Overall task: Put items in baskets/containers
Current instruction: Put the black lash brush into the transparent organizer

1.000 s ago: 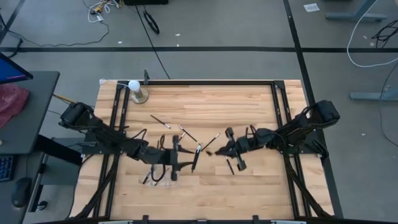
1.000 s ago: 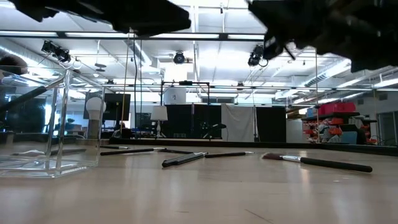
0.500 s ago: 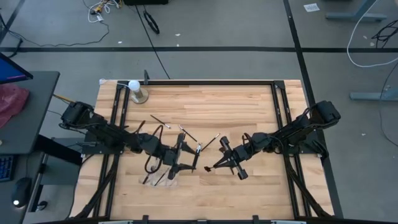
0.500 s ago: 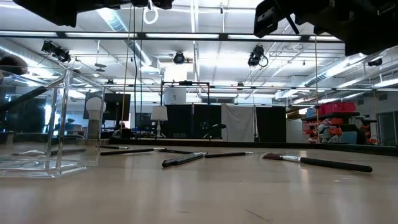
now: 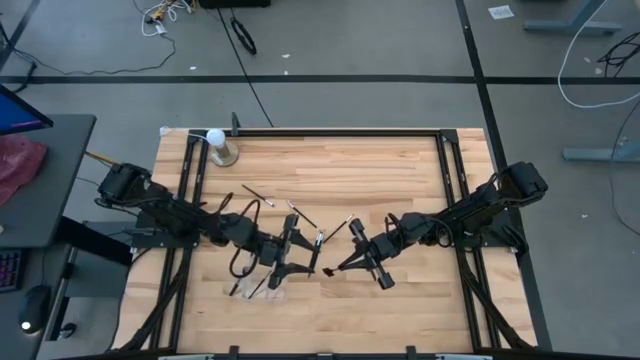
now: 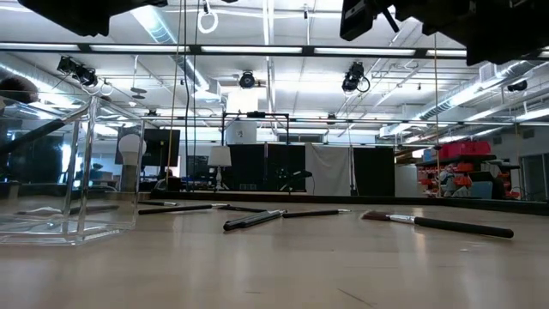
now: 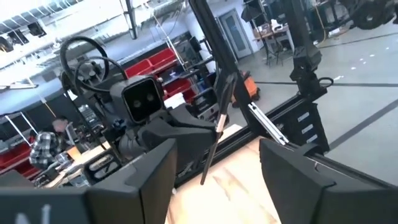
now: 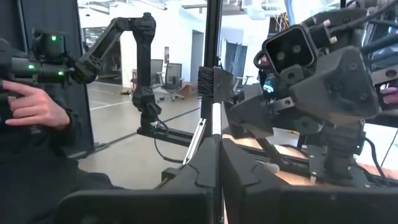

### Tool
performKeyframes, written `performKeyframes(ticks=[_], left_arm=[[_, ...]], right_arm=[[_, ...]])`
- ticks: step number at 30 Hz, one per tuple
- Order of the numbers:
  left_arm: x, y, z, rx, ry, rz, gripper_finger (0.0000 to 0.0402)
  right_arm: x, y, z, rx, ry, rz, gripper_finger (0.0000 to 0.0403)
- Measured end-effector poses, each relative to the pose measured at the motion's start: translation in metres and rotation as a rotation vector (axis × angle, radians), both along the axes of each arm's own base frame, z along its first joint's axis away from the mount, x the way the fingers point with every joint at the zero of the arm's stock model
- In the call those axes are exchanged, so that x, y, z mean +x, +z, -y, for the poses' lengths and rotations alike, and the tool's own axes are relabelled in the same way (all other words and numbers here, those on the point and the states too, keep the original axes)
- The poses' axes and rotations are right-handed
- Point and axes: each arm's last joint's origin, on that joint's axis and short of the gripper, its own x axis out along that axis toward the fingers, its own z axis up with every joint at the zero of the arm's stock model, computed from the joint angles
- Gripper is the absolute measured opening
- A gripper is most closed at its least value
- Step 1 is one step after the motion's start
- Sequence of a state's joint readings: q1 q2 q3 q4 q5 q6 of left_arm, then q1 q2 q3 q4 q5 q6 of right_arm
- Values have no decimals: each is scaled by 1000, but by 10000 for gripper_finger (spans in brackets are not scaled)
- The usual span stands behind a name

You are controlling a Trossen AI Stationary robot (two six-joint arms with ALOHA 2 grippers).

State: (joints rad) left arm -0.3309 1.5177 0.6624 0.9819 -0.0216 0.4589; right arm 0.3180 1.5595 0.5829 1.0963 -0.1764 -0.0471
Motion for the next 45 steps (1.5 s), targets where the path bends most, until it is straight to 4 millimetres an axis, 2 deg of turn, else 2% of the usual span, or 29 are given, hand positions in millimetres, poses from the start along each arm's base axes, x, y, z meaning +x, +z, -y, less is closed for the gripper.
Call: performKeyframes(ticks=[8, 13, 16, 22, 29, 33, 35, 39, 45], left_arm=[[32, -1, 13, 4, -18, -8, 228], [38, 2, 17, 16, -37, 7, 226], [37, 3, 20, 28, -64, 15, 212], [37, 4, 21, 27, -101, 18, 145], [37, 4, 21, 4, -100, 13, 24], [35, 4, 25, -30, -108, -18, 19], [31, 8, 28, -45, -120, -50, 20], [20, 28, 33, -48, -112, -154, 16], [3, 56, 45, -20, -82, -458, 22]], right_arm=[[5, 3, -2, -8, 1, -21, 5], [5, 1, -2, -16, 1, -45, 5], [5, 0, -2, -18, 1, -50, 5], [5, -1, -2, -21, 1, -59, 5], [5, -2, -2, -33, -3, -62, 7], [5, -5, -2, -3, -1, -117, 22], [5, -6, -2, 25, 4, -151, 35], [4, -7, -1, 51, 1, -197, 62], [2, -5, 0, 46, 0, -219, 83]])
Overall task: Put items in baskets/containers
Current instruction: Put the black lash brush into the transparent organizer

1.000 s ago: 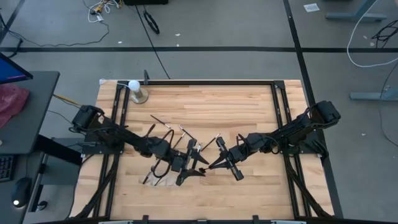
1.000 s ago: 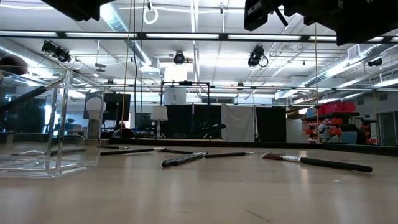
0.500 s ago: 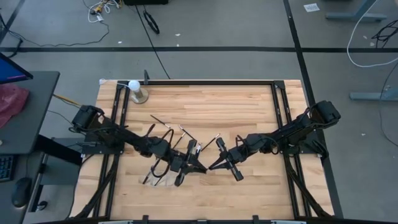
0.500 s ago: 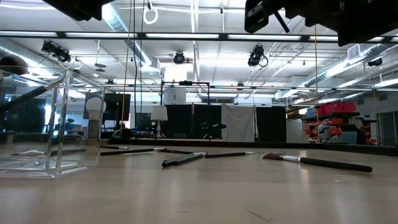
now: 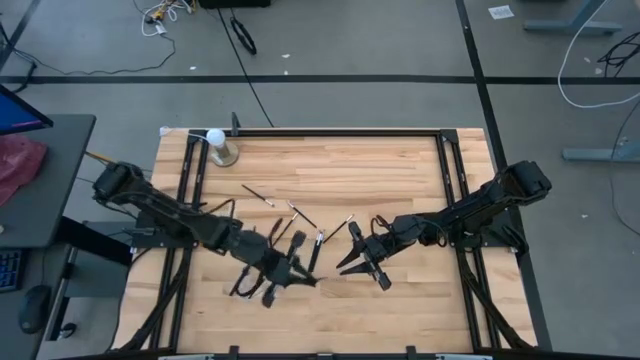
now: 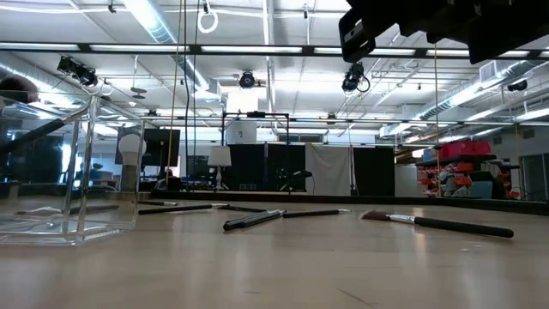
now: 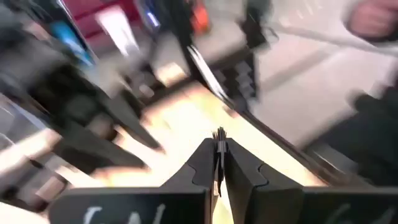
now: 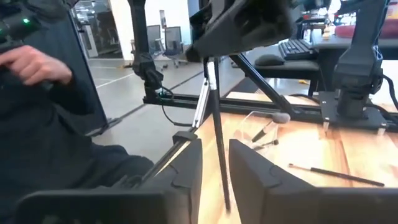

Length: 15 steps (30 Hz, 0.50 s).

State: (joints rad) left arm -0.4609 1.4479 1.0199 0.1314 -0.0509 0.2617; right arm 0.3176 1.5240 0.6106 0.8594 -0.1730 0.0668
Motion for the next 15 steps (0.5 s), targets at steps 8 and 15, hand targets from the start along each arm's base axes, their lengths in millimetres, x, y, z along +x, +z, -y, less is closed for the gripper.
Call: performKeyframes(ticks=[8, 15], left_arm=[[-22, 12, 8, 66, 23, -419, 16], [-32, 11, 11, -13, 8, -523, 18]], right_arm=[[0, -2, 0, -9, -1, -14, 80], [0, -2, 0, -26, -1, -6, 79]])
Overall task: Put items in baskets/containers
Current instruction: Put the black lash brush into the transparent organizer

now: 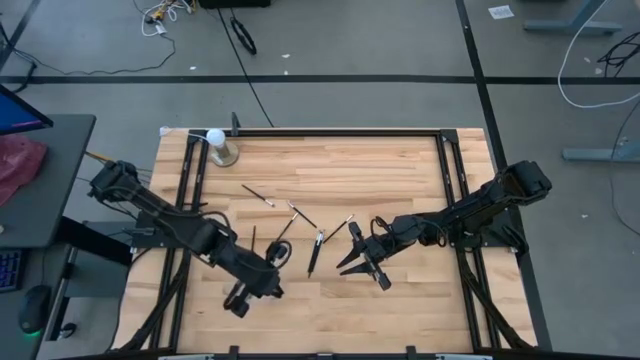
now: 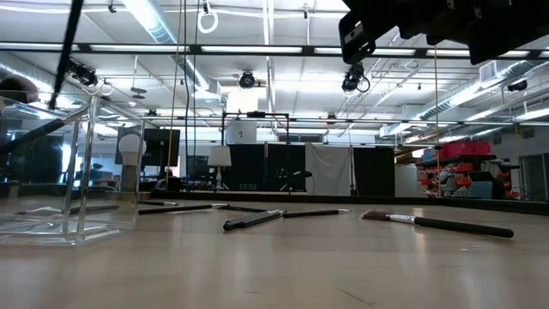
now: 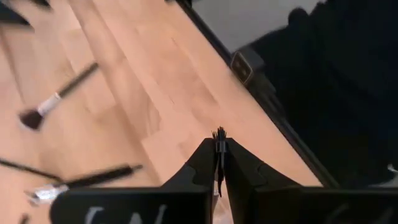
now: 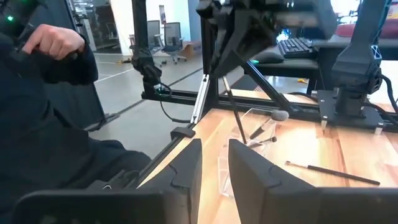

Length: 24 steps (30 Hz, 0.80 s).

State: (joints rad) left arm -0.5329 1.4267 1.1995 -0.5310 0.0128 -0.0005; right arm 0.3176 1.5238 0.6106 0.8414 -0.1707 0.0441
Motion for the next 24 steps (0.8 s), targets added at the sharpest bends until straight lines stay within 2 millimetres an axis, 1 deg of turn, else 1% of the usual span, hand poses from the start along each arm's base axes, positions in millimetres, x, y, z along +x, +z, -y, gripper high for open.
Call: performKeyframes(ticks=[3, 6, 10, 15, 19, 22, 24], left_arm=[[1, -3, 0, -45, 0, -4, 16], [2, -16, -4, -57, 31, -30, 22], [7, -32, -10, -118, 76, -6, 21], [13, -53, -26, -257, 157, -36, 22], [14, -65, -39, -302, 261, -101, 33], [13, -75, -47, -310, 317, -147, 35], [13, -78, -51, -324, 345, -164, 34]], right_arm=[[0, 0, 0, -4, 0, -1, 79], [0, -1, 0, -10, 1, -2, 79], [0, -1, 0, -22, 2, 5, 79], [0, -1, 0, -22, 2, 5, 79], [0, -1, 0, -24, -13, 5, 79], [0, -1, 1, -26, -36, 6, 79], [1, -1, 1, -23, -47, 5, 79]])
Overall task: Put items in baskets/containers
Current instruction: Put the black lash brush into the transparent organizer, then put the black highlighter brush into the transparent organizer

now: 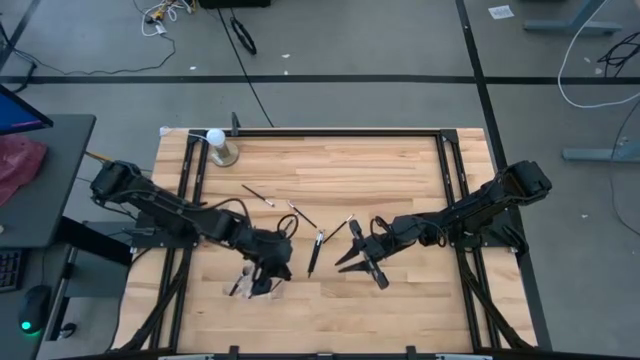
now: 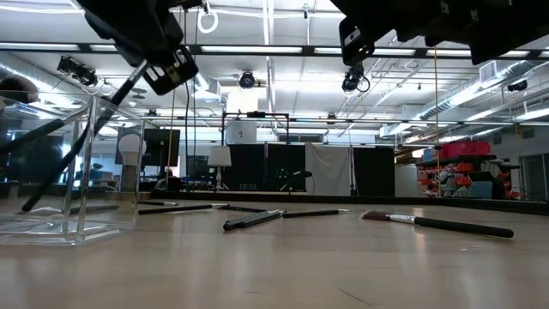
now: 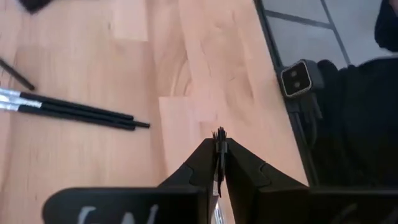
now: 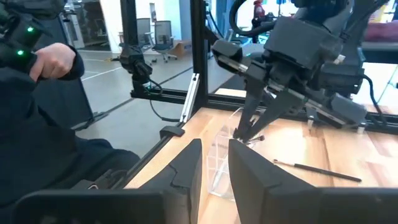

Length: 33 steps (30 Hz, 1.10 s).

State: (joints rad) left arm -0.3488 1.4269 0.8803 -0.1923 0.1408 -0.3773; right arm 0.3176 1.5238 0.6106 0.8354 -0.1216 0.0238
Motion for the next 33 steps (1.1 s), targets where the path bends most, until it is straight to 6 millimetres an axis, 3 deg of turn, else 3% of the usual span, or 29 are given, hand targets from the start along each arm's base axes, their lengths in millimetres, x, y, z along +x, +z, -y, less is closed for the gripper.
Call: performKeyframes(ticks=[8, 19, 24, 28, 33], left_arm=[[0, -5, -1, -7, -7, -35, 40], [-1, -5, -5, 18, -21, -33, 152], [-1, 9, -10, 59, -28, -86, 183], [0, 23, -12, 114, -48, -109, 190], [1, 24, -16, 351, -74, -31, 184]], right_arm=[[0, 0, 0, 16, -10, -7, 79], [0, -1, 0, 51, -14, -32, 79], [0, 2, 1, 141, -15, -48, 79], [2, 5, 4, 127, -43, 0, 79], [2, -5, 6, 178, -250, -115, 90]])
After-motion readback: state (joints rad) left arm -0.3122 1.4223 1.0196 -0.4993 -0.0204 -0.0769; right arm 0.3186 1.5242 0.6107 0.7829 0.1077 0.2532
